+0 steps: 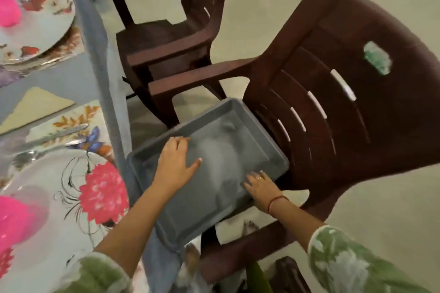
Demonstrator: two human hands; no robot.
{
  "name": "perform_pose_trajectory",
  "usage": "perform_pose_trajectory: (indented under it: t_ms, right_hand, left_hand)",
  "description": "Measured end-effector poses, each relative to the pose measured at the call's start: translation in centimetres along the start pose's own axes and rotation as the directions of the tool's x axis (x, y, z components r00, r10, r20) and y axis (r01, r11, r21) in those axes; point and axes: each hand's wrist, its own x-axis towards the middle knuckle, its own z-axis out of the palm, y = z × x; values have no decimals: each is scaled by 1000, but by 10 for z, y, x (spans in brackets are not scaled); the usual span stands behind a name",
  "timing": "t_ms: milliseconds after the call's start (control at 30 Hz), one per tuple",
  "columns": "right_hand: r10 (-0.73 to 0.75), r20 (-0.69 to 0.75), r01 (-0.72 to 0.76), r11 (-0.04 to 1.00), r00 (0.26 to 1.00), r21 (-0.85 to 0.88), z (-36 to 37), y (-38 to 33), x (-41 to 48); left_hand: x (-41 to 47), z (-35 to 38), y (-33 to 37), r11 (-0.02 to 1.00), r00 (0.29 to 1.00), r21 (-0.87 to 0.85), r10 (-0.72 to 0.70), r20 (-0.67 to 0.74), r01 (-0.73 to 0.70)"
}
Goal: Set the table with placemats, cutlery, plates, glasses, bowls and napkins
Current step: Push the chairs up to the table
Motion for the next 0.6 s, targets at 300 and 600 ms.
perform_pose_trajectory:
  t_ms: [300, 600]
  right_hand:
    - [-116, 197, 137, 986, 974, -98, 43, 16, 61]
    - [-184, 56, 189, 974, 981, -121, -26, 10, 11]
  left_hand:
    - [-23, 89, 5, 970, 946, 121, -232, 225, 210]
    - [-65, 53, 28, 983, 962, 154, -139, 236, 104]
